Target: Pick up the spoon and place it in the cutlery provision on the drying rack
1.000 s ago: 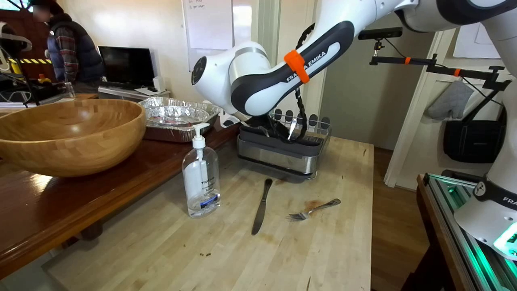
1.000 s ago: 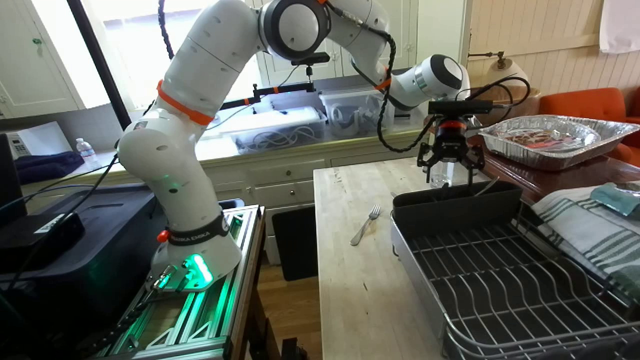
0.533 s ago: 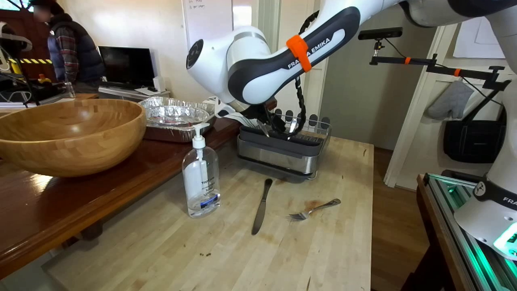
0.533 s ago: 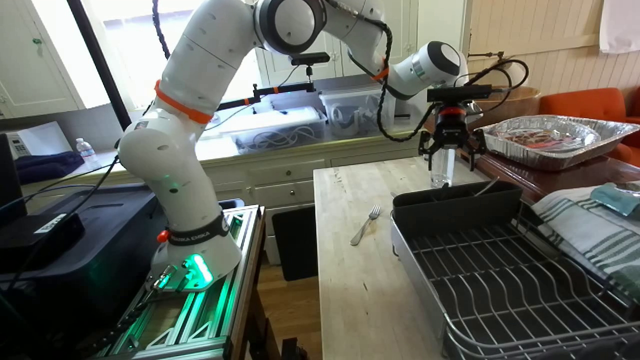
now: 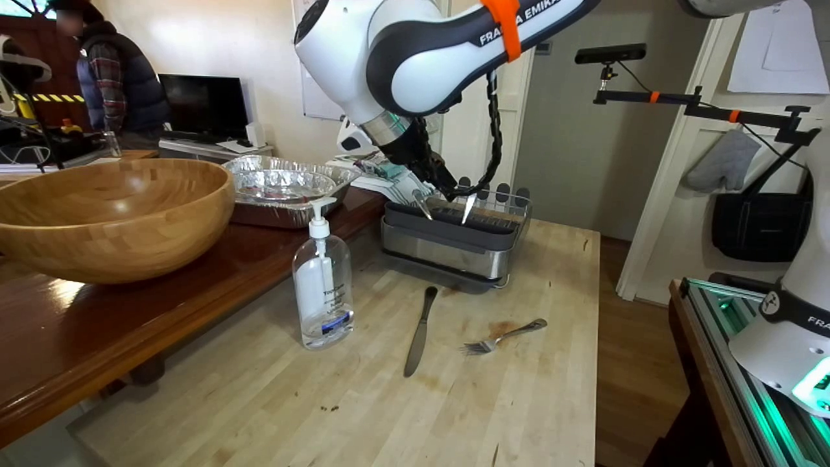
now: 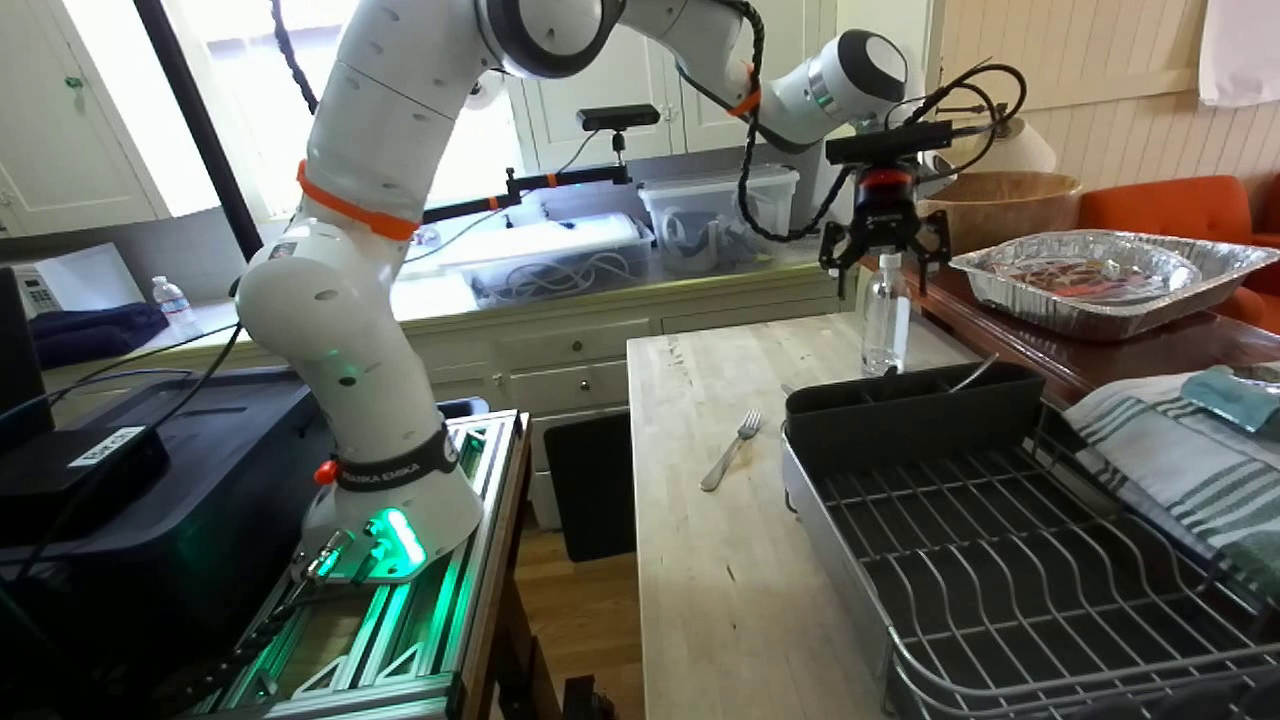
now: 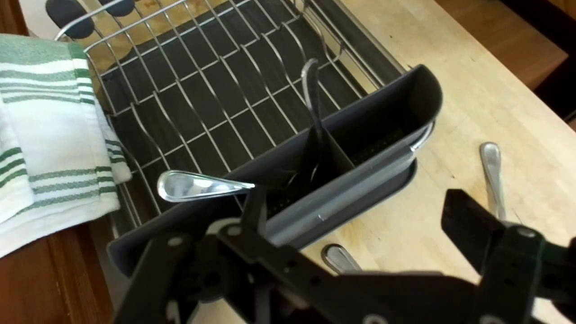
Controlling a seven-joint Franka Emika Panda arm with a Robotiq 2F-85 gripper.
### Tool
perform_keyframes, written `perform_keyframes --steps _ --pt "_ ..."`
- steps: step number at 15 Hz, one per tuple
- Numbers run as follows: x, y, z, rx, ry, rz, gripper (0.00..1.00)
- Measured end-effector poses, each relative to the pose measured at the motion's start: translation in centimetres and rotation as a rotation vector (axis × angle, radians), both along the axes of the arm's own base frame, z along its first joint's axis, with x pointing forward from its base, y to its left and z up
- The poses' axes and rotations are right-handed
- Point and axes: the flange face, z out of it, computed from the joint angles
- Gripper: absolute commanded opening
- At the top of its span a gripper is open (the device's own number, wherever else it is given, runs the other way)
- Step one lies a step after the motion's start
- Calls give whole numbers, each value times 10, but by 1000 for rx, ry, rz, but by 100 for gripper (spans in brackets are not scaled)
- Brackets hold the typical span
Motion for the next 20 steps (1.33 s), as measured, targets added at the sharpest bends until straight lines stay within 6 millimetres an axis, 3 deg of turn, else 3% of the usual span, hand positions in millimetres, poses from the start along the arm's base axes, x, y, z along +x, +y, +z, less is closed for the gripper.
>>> perform_keyframes --steps 5,9,15,20 --pt "-24 17 28 112 -101 -119 100" --pt "-42 24 39 205 -247 -178 100" --pt "-86 27 34 326 -431 -248 100" --pt "-129 17 26 411 -487 -382 100"
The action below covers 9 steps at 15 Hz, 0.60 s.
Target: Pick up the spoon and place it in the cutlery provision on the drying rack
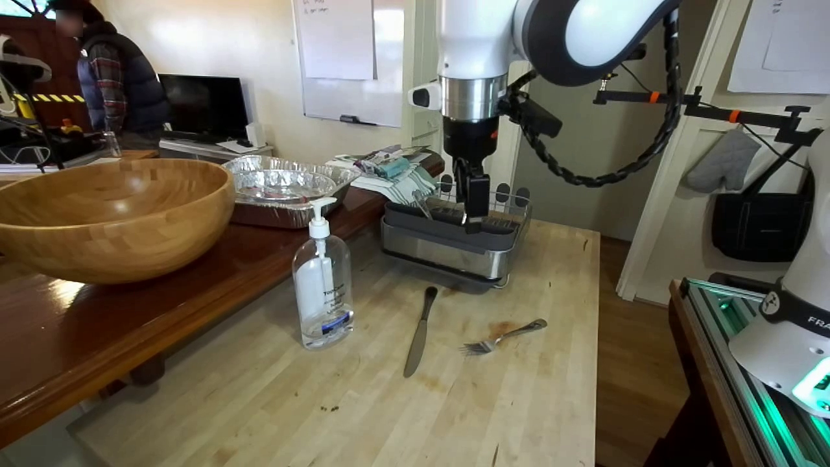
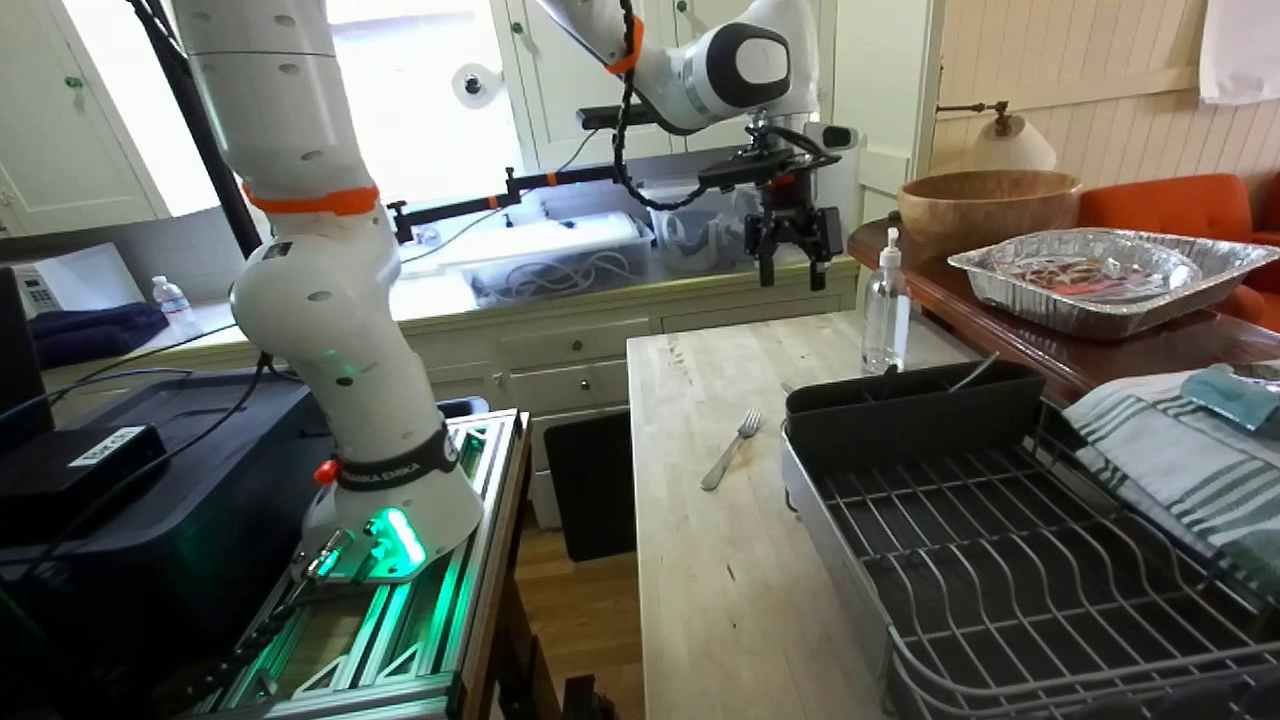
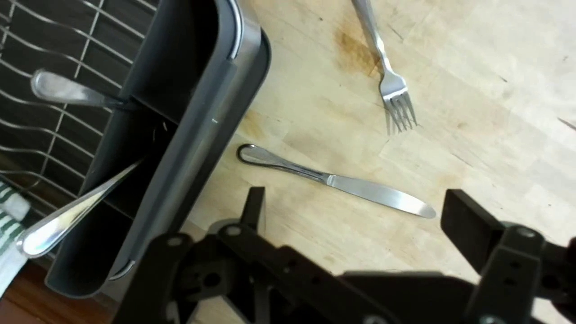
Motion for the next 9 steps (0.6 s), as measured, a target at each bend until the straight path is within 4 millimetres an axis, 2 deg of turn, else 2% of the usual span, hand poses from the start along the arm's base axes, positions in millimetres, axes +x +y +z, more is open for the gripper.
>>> perform_keyframes --steps 9 --pt "-59 -25 5 86 -28 -221 100"
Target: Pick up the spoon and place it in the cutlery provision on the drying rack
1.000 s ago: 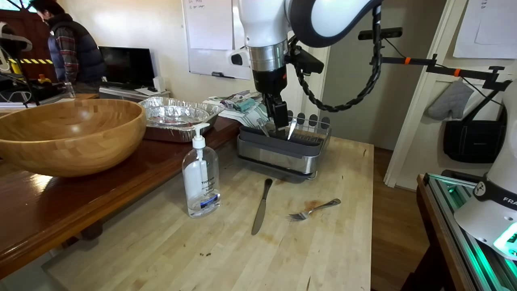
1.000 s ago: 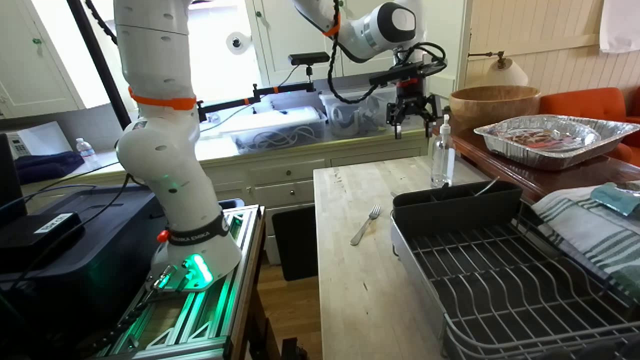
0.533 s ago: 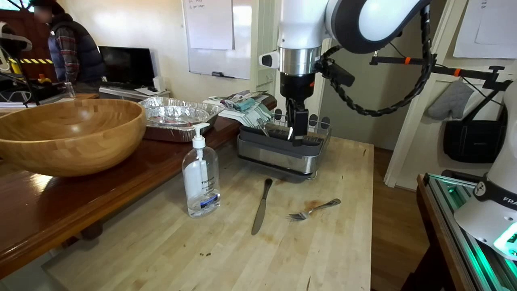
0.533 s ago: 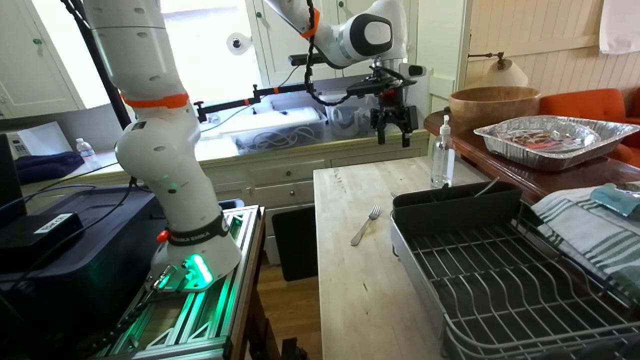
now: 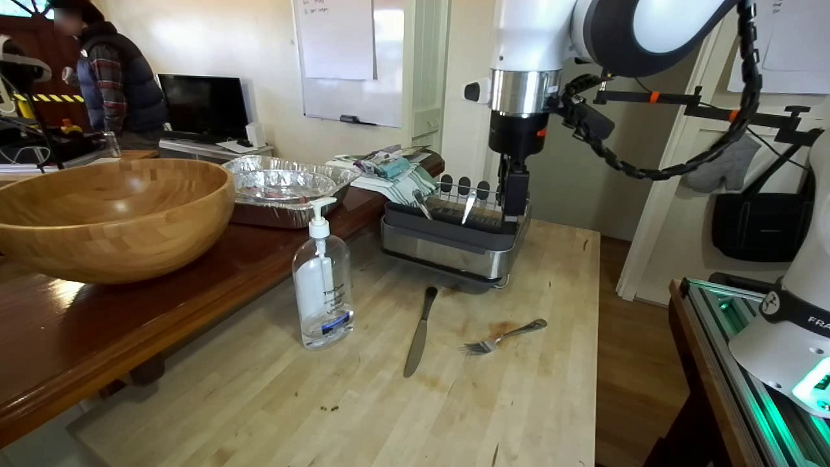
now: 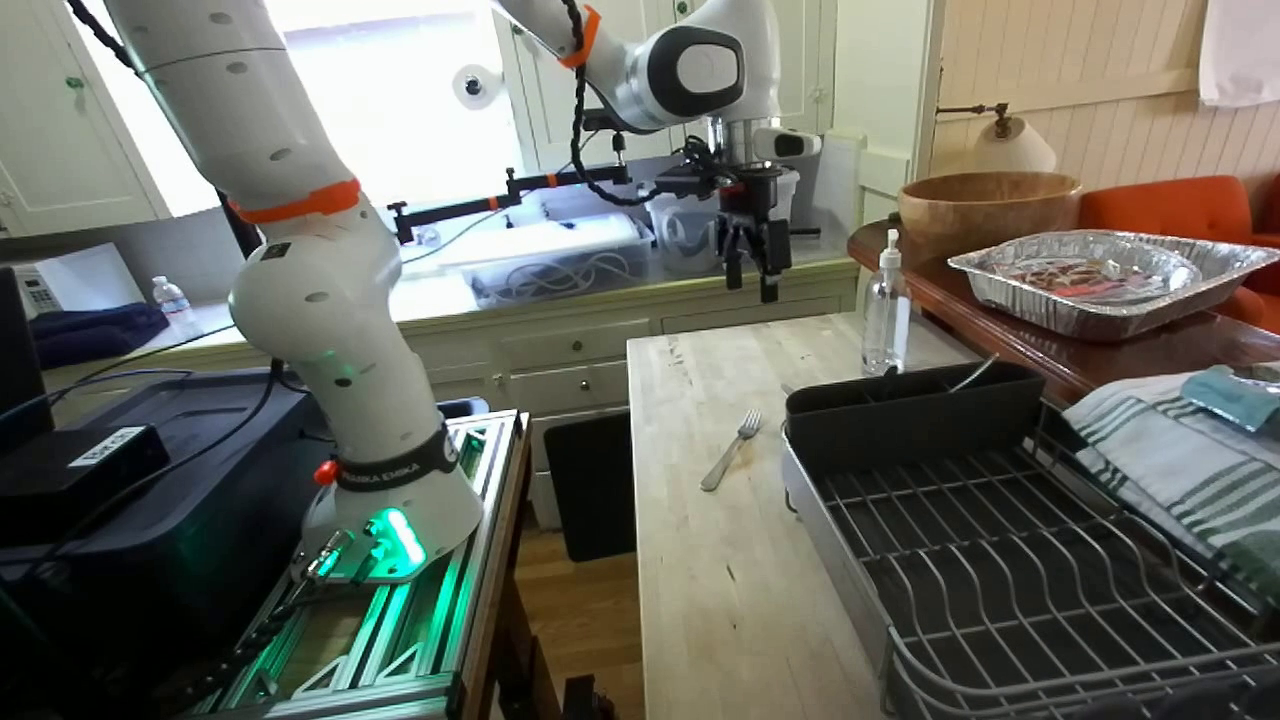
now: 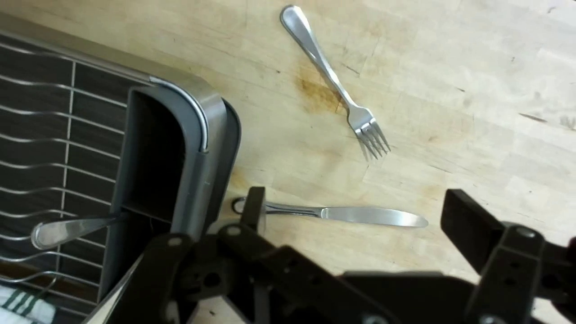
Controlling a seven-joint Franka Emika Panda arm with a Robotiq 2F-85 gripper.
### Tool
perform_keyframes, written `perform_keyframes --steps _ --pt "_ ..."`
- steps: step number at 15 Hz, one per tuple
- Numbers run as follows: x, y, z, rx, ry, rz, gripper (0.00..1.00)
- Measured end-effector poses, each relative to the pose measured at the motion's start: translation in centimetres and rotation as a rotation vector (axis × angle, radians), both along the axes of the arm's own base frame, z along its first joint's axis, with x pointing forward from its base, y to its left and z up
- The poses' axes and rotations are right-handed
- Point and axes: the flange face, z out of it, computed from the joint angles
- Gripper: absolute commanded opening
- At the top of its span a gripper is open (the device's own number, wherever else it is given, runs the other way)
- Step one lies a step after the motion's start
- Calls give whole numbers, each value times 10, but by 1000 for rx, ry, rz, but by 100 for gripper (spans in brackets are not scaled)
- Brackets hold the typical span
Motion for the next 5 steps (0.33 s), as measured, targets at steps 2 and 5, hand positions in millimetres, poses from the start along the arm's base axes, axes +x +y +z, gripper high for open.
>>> perform_keyframes --steps 2,5 --pt "-10 -3 3 10 -3 -29 100" --pt "-15 -4 5 11 -8 -38 100"
